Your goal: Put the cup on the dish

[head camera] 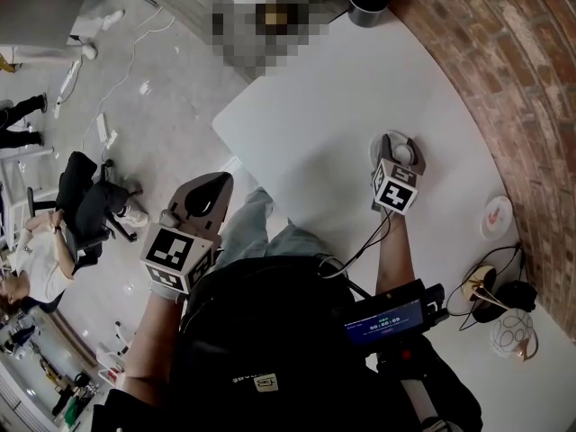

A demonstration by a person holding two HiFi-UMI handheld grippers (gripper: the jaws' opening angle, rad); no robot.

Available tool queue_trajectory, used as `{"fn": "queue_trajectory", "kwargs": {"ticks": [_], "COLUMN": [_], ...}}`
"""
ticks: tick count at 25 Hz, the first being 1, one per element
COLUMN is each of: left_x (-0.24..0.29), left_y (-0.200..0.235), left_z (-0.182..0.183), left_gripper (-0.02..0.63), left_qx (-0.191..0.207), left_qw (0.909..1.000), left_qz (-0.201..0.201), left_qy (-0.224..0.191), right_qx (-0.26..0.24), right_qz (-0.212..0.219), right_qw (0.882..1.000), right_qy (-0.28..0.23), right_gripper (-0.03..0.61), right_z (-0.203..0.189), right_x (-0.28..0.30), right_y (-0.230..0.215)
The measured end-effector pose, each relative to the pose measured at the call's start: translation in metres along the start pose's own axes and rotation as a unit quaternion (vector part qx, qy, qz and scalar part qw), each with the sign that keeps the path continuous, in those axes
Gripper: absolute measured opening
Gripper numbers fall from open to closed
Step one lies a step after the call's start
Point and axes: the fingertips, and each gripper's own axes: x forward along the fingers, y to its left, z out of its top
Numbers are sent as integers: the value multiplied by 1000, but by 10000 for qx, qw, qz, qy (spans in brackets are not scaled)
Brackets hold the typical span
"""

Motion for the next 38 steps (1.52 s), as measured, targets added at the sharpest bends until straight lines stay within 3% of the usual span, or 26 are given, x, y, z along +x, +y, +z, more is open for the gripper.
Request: {"fn": "queue_trajectory", "kwargs": {"ticks": [19,35,38], "left_x": [-7,-8,-9], "left_y": [-3,-5,-6], "left_z": [-10,-9,-9], "left_gripper": [5,5,5], "left_qx": [-135,-103,-111], "left_qw": [9999,9999,9999], "left_qz": [96,96,93], "left_qy": [4,-29,-46], "right_qx": [-266,-206,-287], "right_qz": [-107,13,61], "right_qw": [9994,9991,9986], "right_qy": [-194,-357,-444], "right_gripper": [247,250,297], "right_z": [-4,-3,1], "right_x": [1,-1,-3], "right_y": [4,9,12]}}
